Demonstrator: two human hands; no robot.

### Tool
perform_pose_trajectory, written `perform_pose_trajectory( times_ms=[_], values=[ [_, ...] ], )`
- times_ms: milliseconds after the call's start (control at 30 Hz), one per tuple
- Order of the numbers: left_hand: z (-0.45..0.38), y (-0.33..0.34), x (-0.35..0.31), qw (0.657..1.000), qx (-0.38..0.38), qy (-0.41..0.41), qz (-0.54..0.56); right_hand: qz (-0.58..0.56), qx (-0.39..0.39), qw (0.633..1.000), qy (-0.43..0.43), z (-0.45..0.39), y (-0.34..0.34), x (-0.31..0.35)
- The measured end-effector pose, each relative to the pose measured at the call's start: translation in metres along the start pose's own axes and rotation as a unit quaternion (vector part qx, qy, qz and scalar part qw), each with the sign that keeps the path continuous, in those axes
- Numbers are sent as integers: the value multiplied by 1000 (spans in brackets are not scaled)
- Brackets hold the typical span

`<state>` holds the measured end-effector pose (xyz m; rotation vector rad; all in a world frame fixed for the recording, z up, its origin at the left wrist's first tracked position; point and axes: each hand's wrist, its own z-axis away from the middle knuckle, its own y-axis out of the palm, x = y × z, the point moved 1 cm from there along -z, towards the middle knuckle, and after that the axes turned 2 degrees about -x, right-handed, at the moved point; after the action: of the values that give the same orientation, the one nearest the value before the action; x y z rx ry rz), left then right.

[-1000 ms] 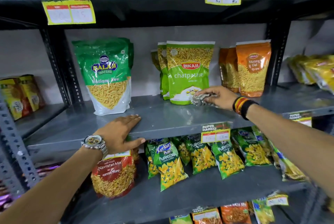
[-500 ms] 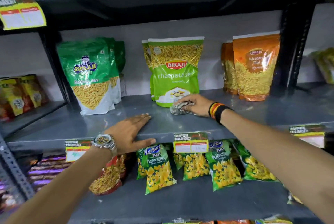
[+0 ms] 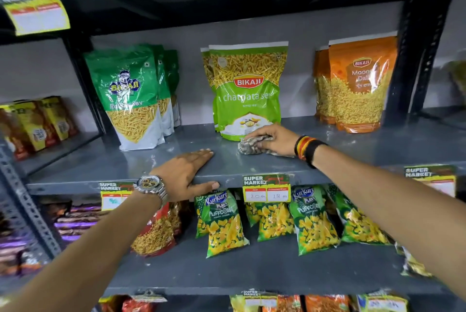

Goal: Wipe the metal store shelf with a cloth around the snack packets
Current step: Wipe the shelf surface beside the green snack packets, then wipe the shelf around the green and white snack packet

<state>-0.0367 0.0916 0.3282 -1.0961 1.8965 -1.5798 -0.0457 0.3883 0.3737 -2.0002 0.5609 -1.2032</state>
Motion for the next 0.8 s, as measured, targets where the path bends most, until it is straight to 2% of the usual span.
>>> perform_pose_trajectory(
  times_ms=[100, 233, 267, 367, 467, 567, 667, 733, 800],
  values=[
    [1, 0, 1, 1000, 0, 2, 0, -10, 9, 1000, -20, 7, 27, 20],
    [1, 1, 1, 1000, -5, 4, 6, -33, 94, 992, -72, 28, 33, 36],
    [0, 1, 2, 1000, -5, 2, 7, -39, 90, 993, -64, 27, 28, 37],
    [-2, 2, 2, 1000, -3, 0, 6, -30, 12, 999, -18, 13, 17, 30],
    [-2, 3, 3, 1000, -2, 7, 1, -4, -7, 1000, 19, 7, 29, 31],
    [-2, 4, 3, 1000, -2, 12, 4, -17, 37, 999, -23, 27, 38, 41],
    [-1, 3, 3, 1000, 1, 15, 10, -31, 86, 995, -25, 51, 22, 43],
    [0, 1, 4, 1000, 6, 11, 12, -47, 25, 999, -2, 53, 0, 30],
    [-4, 0, 1, 1000, 10, 6, 9, -55, -89, 993, 54, 45, -25, 5]
  ],
)
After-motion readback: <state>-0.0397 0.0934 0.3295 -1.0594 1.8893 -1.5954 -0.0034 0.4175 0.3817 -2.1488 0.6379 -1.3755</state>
